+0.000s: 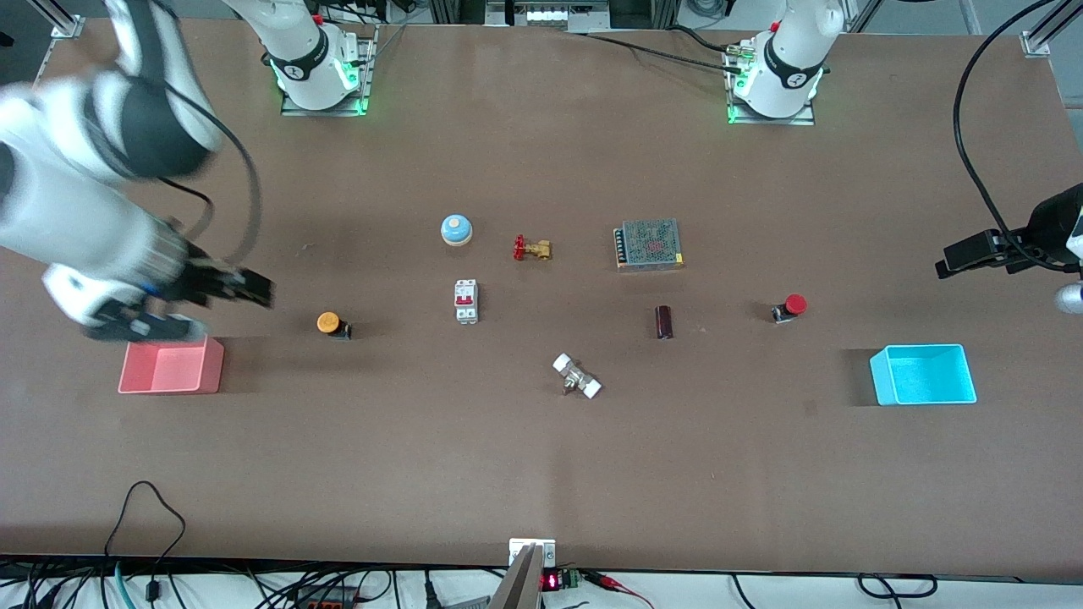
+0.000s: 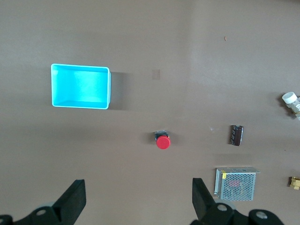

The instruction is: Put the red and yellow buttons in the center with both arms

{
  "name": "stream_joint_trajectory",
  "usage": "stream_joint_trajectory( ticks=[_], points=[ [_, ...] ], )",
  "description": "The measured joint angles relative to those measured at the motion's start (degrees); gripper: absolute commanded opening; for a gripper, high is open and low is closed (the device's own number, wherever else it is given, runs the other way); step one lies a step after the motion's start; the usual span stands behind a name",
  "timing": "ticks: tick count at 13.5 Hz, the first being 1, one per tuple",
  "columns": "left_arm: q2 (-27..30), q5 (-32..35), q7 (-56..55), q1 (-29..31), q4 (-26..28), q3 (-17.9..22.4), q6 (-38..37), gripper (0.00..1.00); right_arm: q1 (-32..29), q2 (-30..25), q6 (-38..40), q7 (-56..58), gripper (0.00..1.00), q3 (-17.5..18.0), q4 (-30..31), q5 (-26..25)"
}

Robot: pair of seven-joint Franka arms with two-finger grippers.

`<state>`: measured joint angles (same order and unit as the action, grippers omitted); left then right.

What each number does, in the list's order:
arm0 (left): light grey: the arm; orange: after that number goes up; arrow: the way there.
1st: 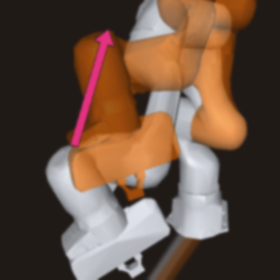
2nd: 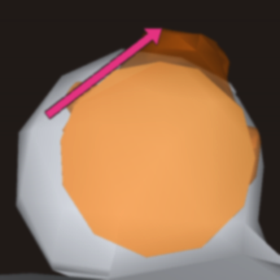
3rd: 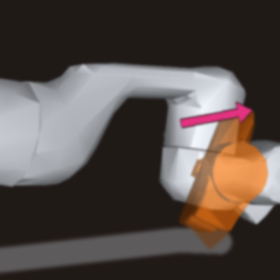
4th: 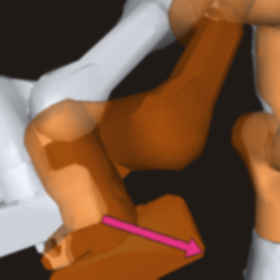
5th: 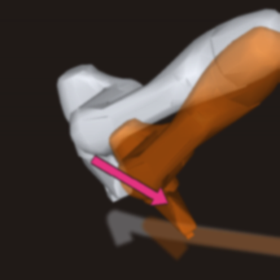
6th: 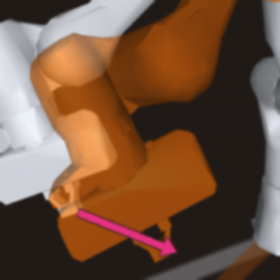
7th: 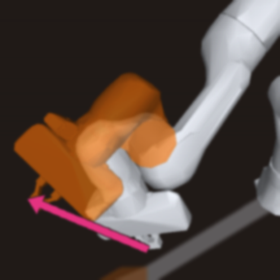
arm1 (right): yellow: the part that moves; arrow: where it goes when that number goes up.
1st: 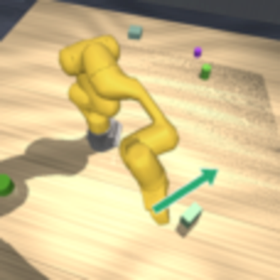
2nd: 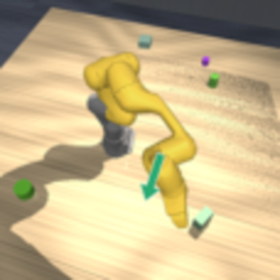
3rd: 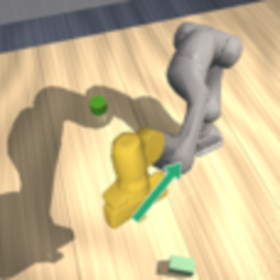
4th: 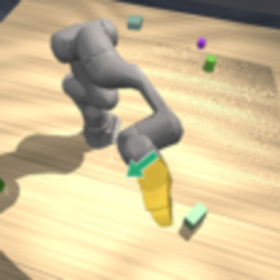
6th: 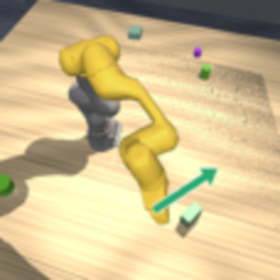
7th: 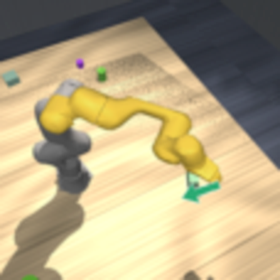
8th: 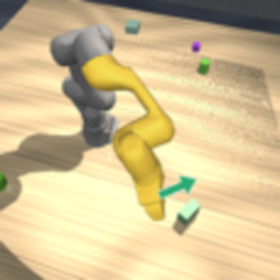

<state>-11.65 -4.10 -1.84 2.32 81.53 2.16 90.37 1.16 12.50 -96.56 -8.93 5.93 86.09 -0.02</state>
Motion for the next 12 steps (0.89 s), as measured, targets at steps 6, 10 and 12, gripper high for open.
stream_joint_trajectory(
  ticks=[6, 10, 12],
  points=[
    [0.02, 0.08, 0.0, 0.01, 0.15, 0.0, 0.13, 1.0, -0.28, -6.44, 10.67, 0.62, 1.0, -4.18, -1.38, 0.12],
    [0.38, 0.08, 0.0, -0.01, 1.38, -0.02, 1.43, 1.0, 0.0, -5.53, 8.28, 0.36, 1.0, -3.71, -0.08, 0.12],
    [1.47, 0.08, 0.0, -0.03, 3.15, -0.22, 2.08, 1.0, 0.2, -5.5, 7.68, 0.36, 1.0, -3.68, -0.06, 0.12]
  ],
)
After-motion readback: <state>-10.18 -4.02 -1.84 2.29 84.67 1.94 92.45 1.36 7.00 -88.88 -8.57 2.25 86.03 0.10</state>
